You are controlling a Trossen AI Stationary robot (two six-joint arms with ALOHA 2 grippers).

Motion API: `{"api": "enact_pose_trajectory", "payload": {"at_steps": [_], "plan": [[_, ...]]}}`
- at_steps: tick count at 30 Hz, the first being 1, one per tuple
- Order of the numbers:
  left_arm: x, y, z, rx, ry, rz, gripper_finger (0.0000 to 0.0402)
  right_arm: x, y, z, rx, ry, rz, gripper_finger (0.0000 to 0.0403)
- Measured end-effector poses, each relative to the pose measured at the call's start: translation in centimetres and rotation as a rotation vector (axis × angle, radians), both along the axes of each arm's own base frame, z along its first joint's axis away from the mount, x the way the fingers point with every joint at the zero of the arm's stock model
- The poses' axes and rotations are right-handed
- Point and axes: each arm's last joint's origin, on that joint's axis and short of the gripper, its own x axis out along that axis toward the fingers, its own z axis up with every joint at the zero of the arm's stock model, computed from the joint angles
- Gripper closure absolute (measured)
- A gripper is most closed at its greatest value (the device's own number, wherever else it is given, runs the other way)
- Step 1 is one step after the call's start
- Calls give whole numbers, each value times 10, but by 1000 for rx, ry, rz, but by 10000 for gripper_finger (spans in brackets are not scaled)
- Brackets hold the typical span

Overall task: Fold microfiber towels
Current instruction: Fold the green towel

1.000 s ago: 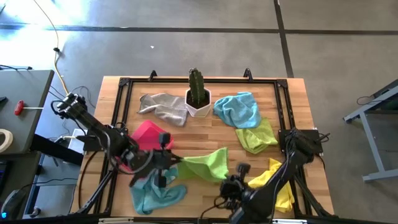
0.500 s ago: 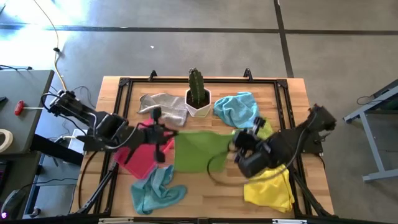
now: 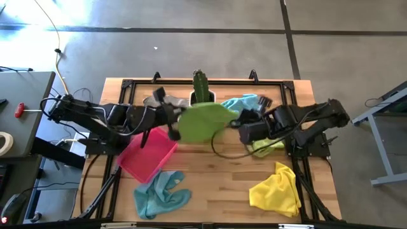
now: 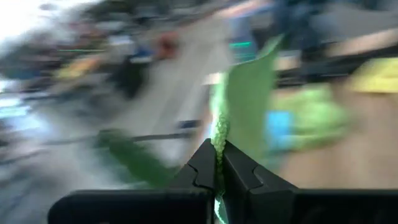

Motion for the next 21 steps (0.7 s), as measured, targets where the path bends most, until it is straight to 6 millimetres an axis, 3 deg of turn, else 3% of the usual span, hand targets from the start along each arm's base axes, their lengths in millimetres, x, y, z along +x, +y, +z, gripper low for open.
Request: {"api": "enact_pose_trajectory", "payload": {"at_steps": [2, 4, 6, 8, 11, 14, 16, 18, 21], "plan": [[1, -5, -3, -94, 21, -164, 401, 0, 3, -1, 73, 51, 81, 403], [2, -8, -4, -115, 35, -265, 401, -1, 4, 1, 2, 52, 100, 403], [3, -7, -1, -60, 22, -228, 401, -1, 1, 4, -164, -16, 20, 403], [2, -2, 3, 27, -9, -64, 401, -2, -2, 8, -298, -89, -58, 403], [0, 3, 8, 89, -48, 119, 401, -1, -1, 8, -268, -75, -26, 403], [-2, -3, 6, 11, -36, -41, 401, 1, 5, 4, -44, 1, 91, 403], [-3, -7, 8, -23, -31, -188, 401, 0, 8, 2, 8, 48, 161, 403], [-3, -8, 9, 2, -27, -216, 401, -1, 8, 3, -62, 46, 164, 403], [-5, -2, 13, 100, -35, -63, 401, 0, 2, 7, -273, 6, 91, 403]]}}
